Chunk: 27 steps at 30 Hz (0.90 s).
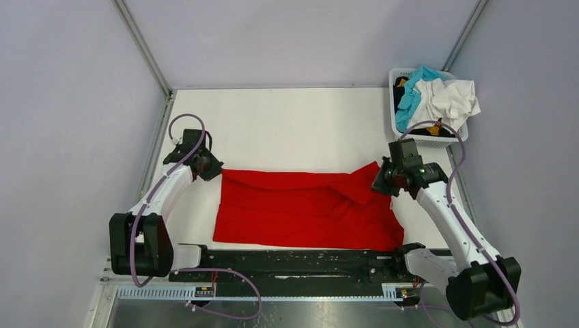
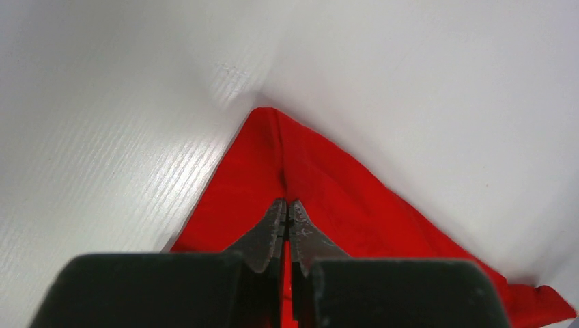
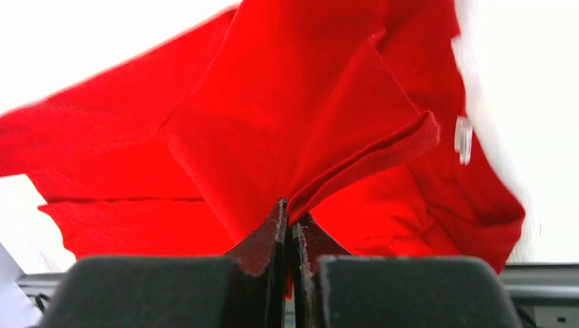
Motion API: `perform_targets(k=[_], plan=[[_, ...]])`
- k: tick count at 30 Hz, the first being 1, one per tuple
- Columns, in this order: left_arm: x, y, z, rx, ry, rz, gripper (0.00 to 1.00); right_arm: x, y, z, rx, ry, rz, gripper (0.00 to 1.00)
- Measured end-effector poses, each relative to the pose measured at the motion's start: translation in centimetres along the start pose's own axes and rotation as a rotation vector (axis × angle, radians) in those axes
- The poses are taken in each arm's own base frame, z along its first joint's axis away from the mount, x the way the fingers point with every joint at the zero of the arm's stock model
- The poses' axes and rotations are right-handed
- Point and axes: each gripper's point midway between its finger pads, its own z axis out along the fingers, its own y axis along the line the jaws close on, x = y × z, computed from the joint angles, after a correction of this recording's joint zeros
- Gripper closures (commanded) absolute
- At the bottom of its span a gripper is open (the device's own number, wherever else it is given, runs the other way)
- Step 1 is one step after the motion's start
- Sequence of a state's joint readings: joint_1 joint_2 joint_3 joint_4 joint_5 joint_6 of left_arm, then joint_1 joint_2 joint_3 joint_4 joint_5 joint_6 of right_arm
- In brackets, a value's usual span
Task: Fold and stack the t-shirts
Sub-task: Fold the other side of the tshirt into a rectangle
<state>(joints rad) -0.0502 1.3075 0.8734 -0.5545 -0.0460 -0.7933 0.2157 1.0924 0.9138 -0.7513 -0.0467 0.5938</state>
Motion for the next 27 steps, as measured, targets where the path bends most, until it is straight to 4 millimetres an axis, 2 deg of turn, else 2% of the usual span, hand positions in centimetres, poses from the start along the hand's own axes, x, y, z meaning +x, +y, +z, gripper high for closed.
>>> perform_targets(k=[9,12,16,19,20,22,23,24,26,27], plan=[[0.9,1.1,-1.0,-0.002,-0.005,-0.002,1.0,6.7,-1.4,-1.3,-0.011,0.073,0.021,0.9],[1.6,2.1,-0.7,-0.03,0.01,-0.002,1.0,8.8,-2.3,-0.6,0.001,0.107,0.03,0.85],[2.7,3.9,-0.2,-0.082,0.028,-0.004,1.0,12.0,-4.4,0.9,0.056,0.187,0.028,0.75],[3.5,5.4,0.0,-0.124,0.029,-0.018,0.84,13.8,-5.6,1.6,0.081,0.234,0.018,0.58],[3.7,5.8,0.0,-0.134,0.03,-0.02,0.8,14.3,-5.9,1.7,0.082,0.247,0.016,0.55],[4.3,6.5,0.1,-0.153,0.035,-0.034,0.66,15.3,-6.4,1.7,0.08,0.274,0.001,0.44],[4.5,6.8,0.2,-0.159,0.038,-0.037,0.57,15.5,-6.5,1.6,0.08,0.281,-0.005,0.38],[4.7,7.1,0.1,-0.167,0.039,-0.04,0.43,15.8,-6.6,1.4,0.076,0.291,-0.015,0.3],[4.8,7.4,-0.2,-0.18,0.035,-0.047,0.14,16.0,-6.8,1.1,0.065,0.297,-0.039,0.02],[4.6,7.4,-0.5,-0.179,0.024,-0.054,0.04,16.0,-6.9,0.9,0.059,0.294,-0.052,0.01]])
